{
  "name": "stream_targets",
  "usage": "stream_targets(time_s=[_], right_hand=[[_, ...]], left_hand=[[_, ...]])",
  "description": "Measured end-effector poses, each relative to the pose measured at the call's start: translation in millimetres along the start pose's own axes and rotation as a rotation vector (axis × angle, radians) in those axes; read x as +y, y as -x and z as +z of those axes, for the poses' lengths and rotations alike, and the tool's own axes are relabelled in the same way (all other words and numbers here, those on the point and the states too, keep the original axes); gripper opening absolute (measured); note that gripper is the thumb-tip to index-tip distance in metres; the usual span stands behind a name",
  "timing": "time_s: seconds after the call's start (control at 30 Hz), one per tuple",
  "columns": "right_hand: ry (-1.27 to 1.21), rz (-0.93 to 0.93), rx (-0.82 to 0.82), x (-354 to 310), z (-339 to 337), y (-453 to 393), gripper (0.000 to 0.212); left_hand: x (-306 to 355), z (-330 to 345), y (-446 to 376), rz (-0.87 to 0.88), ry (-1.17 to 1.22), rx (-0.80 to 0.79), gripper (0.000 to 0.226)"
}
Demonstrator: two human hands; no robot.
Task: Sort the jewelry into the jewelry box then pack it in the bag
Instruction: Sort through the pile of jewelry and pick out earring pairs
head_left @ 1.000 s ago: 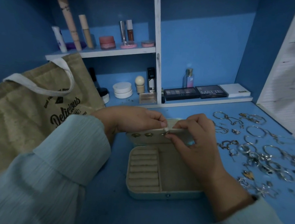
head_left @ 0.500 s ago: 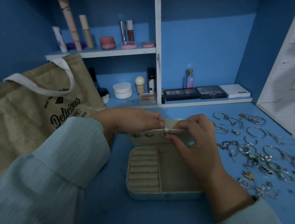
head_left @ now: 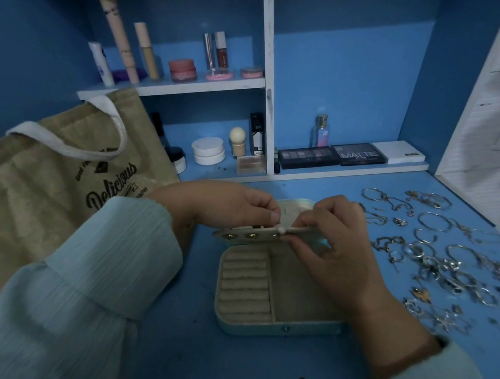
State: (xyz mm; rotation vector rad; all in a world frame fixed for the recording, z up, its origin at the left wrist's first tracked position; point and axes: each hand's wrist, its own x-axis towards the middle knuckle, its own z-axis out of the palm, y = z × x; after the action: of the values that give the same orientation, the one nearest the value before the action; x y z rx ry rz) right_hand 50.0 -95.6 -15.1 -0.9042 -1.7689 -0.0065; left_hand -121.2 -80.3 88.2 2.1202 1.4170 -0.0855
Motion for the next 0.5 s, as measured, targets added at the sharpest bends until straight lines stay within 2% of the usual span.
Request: stream_targets(time_s=[0.5], right_hand=[[0.033,0.003,-0.024,-1.9,-2.6,3.6,0.023]], left_hand=[[4.9,1.8,2.8,0.023,-0.11,-0.011,0.012]])
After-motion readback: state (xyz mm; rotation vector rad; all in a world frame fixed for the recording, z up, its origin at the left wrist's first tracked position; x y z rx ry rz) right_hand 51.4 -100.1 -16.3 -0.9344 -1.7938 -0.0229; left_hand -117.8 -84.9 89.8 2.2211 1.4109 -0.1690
